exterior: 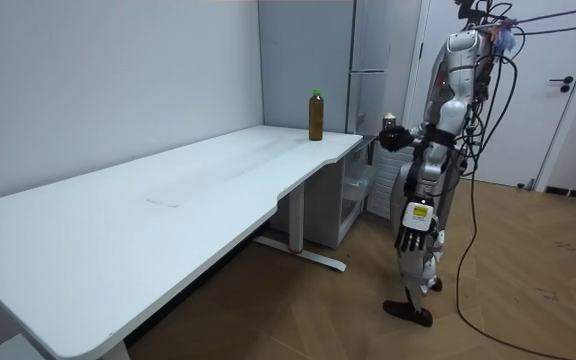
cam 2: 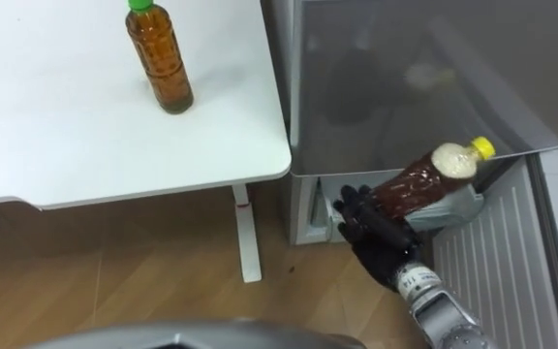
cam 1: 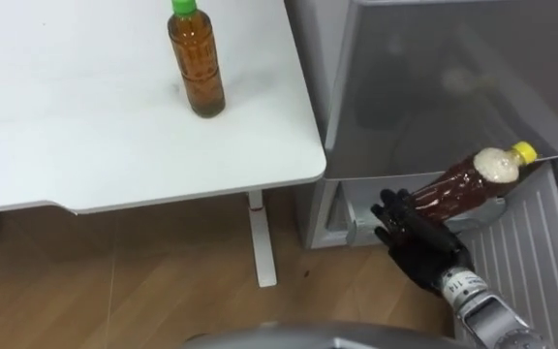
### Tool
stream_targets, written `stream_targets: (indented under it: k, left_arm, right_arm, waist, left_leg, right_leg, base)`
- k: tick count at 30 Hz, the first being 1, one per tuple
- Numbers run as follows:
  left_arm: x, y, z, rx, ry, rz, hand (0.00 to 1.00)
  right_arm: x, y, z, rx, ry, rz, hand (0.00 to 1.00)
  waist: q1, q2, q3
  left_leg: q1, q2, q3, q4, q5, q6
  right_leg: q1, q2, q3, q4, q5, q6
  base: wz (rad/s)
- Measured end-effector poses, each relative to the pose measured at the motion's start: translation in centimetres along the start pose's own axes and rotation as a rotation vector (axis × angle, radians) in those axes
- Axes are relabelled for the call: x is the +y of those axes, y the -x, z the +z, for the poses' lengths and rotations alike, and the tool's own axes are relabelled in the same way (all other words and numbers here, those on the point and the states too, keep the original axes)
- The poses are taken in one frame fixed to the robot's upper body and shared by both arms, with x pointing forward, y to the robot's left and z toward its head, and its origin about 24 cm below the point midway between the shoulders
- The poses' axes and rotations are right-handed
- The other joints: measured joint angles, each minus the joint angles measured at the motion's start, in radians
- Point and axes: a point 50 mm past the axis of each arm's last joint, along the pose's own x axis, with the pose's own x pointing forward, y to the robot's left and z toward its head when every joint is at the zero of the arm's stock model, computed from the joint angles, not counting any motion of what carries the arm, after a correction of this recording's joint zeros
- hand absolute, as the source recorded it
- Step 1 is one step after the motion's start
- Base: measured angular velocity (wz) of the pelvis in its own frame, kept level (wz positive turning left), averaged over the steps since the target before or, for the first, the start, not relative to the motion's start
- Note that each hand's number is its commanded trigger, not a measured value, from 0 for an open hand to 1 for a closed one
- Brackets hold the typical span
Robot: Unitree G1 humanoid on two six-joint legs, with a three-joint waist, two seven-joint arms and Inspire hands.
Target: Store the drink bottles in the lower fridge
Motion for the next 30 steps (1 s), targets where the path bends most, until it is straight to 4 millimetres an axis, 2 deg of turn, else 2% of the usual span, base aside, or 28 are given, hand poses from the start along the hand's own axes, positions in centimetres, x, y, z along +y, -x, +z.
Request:
stream_targets:
  k: [6, 14, 17, 25, 28, 30]
  left_arm:
    - [0.2, 0.0, -0.8, 0.017, -0.001, -0.003, 0.0]
    - [0.2, 0.2, -1.4, 0.018, -0.007, -0.008, 0.0]
    - [0.2, 0.2, -1.6, 0.017, -0.006, -0.025, 0.0]
    - [0.0, 0.4, -1.7, 0.015, -0.006, -0.063, 0.0]
    - [-0.3, 0.4, -0.7, -0.006, -0.011, -0.075, 0.0]
    - [-0.8, 0.4, 0.8, -0.039, -0.019, -0.098, 0.0]
  right_arm:
    - [-2.1, 0.2, -0.9, 0.013, -0.111, -0.186, 1.0]
    - [-2.9, 0.2, -1.0, 0.011, -0.185, -0.3, 1.0]
    - [-3.0, -0.2, -0.6, 0.001, -0.218, -0.325, 1.0]
    - [-3.1, -1.7, 0.7, -0.019, -0.268, -0.379, 1.0]
    - [-2.6, -2.8, 1.3, -0.016, -0.273, -0.387, 1.0]
    - [-2.1, -3.6, 2.3, -0.022, -0.27, -0.389, 1.0]
  waist:
    - [0.004, -0.003, 0.0004]
    - [0.0, 0.0, 0.004]
    - [-0.003, -0.003, 0.0065]
    - [-0.002, -0.006, 0.0064]
    - [-0.012, -0.009, 0.0078]
    - [-0.011, -0.005, 0.0111]
  left_leg:
    - [0.002, -0.001, 0.0, 0.003, 0.0, 0.0]
    - [-0.001, -0.001, -0.004, 0.009, 0.0, 0.0]
    - [-0.007, -0.004, -0.016, 0.011, 0.0, 0.0]
    - [-0.021, -0.014, -0.04, 0.018, 0.0, 0.001]
    - [-0.076, -0.017, -0.068, 0.047, 0.0, 0.001]
    - [-0.128, -0.016, -0.076, 0.071, 0.001, 0.002]
  right_leg:
    - [0.001, -0.001, 0.0, 0.003, 0.0, 0.0]
    - [0.013, -0.002, -0.007, -0.001, -0.003, 0.002]
    - [0.013, -0.005, -0.018, -0.001, -0.004, 0.003]
    - [0.012, -0.015, -0.045, 0.0, -0.006, 0.007]
    - [-0.022, -0.019, -0.067, 0.008, -0.009, 0.007]
    - [-0.07, -0.02, -0.071, 0.037, -0.009, 0.005]
  base:
    - [0.0]
    - [0.03]
    - [0.09]
    - [0.1]
    - [0.24]
    - [0.13]
